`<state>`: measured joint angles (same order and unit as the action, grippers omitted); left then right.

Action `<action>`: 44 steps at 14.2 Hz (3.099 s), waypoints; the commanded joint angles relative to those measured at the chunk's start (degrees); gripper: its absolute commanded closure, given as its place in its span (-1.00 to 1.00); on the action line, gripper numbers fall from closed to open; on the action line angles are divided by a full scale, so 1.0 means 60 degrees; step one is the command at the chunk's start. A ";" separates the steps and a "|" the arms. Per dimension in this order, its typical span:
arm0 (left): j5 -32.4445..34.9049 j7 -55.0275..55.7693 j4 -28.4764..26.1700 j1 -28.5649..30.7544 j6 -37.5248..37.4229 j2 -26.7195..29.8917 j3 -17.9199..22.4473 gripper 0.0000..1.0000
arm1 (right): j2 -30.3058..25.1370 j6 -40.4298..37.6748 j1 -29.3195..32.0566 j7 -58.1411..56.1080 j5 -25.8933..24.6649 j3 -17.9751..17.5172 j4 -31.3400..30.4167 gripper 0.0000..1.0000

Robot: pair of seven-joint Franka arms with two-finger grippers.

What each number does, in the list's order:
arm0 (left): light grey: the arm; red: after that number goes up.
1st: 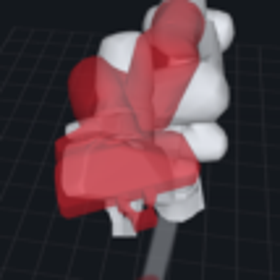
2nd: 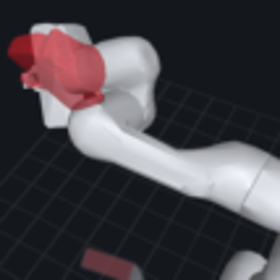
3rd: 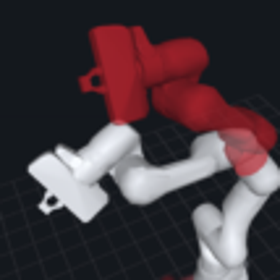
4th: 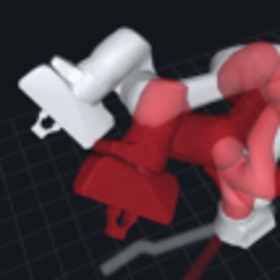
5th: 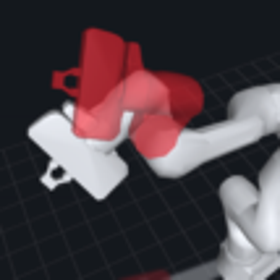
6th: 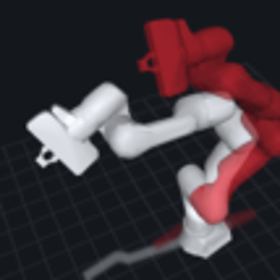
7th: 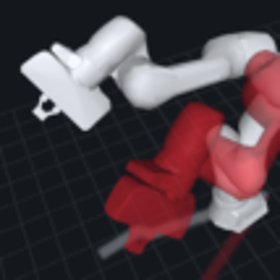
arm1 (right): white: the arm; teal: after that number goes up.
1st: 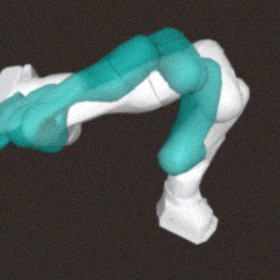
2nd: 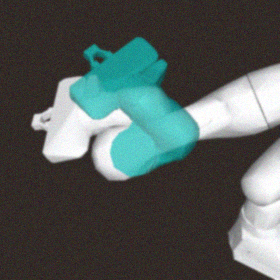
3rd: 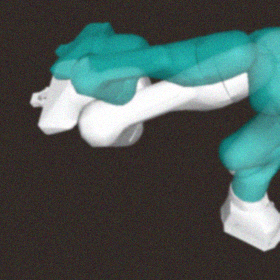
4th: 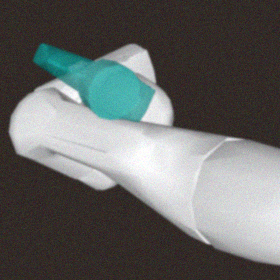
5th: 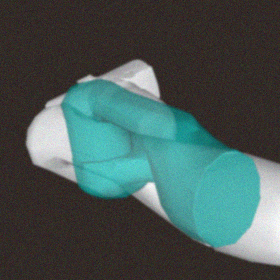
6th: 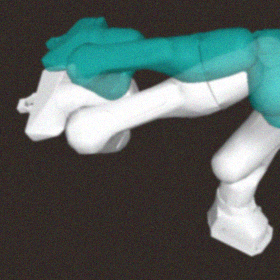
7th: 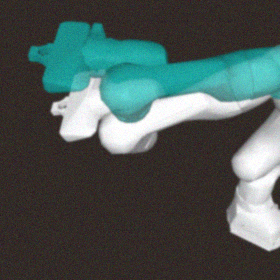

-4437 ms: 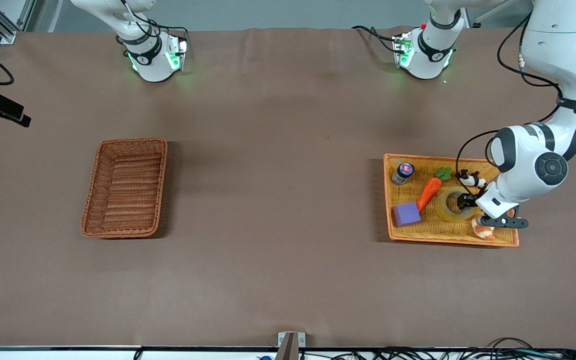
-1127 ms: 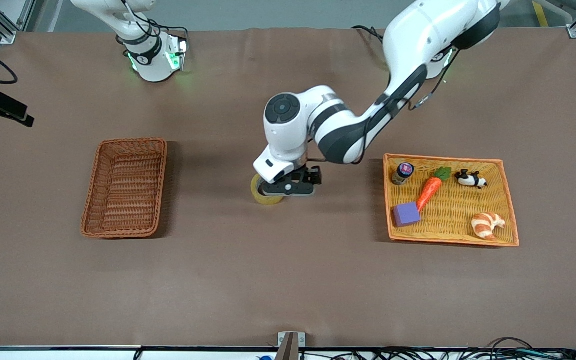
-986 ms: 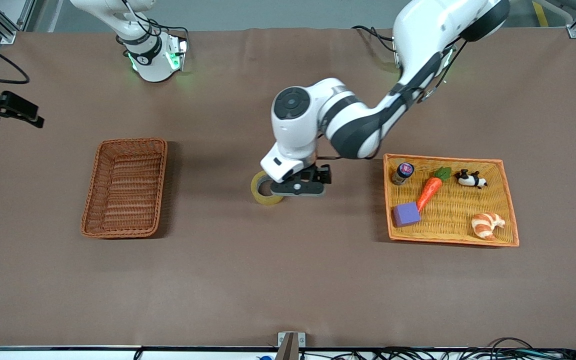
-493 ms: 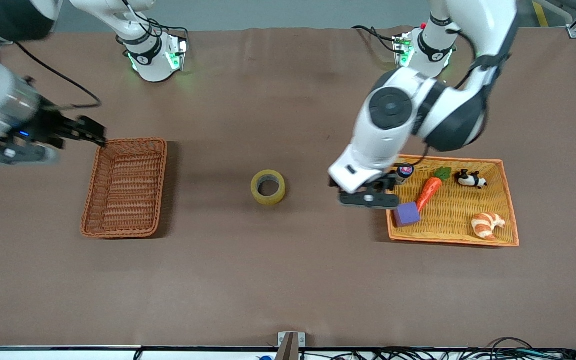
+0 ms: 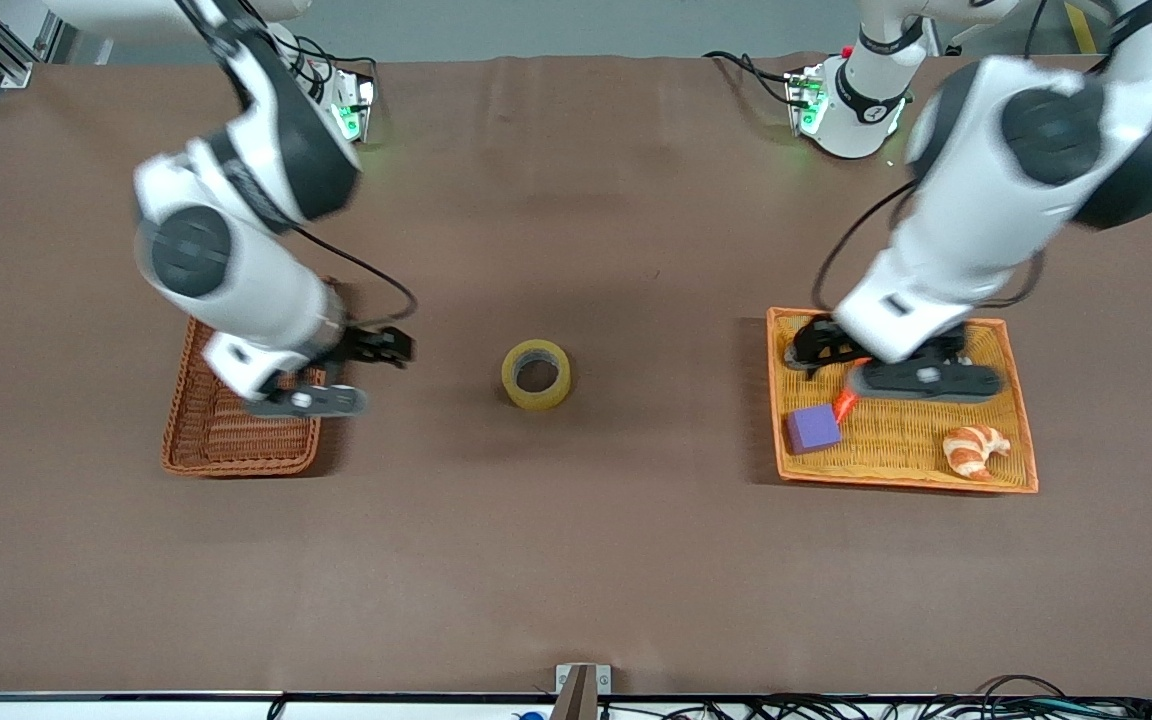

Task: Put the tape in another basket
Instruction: 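Withdraw the left gripper while the right gripper reaches the tape roll, then lower the right gripper over the tape roll and grasp it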

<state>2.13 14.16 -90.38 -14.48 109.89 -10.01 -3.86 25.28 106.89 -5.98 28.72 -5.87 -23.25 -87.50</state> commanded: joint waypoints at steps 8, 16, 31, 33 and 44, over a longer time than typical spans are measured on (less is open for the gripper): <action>-0.1467 -0.2609 -0.2442 0.2661 -0.0514 0.3178 0.0073 -1.00 | 0.2378 0.2005 -0.0923 0.1249 -0.0808 -0.0784 0.0038 -1.00; -0.0369 -0.2433 -0.0602 0.2310 -0.1788 0.1834 -0.0191 -1.00 | 0.2612 0.4202 -0.0982 0.1322 -0.1848 -0.0769 -0.1472 -1.00; -0.0296 -0.1789 -0.0434 0.2266 -0.1954 0.1567 -0.0337 -1.00 | 0.3155 0.4948 -0.1070 0.1850 -0.3401 -0.0740 -0.1662 -1.00; -0.0296 -0.1789 -0.0450 0.2222 -0.1953 0.1464 -0.0337 -1.00 | 0.3213 0.5255 -0.1084 0.1835 -0.3446 -0.0740 -0.1648 -0.89; -0.0311 -0.1804 -0.0406 0.2252 -0.1939 0.1361 -0.0337 -1.00 | 0.3155 0.5096 -0.0953 0.3139 -0.3563 -0.0755 -0.1414 0.99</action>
<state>-0.92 2.56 -93.35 -1.02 97.93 -1.88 -5.70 44.75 137.57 -12.61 44.62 -25.95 -27.24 -96.47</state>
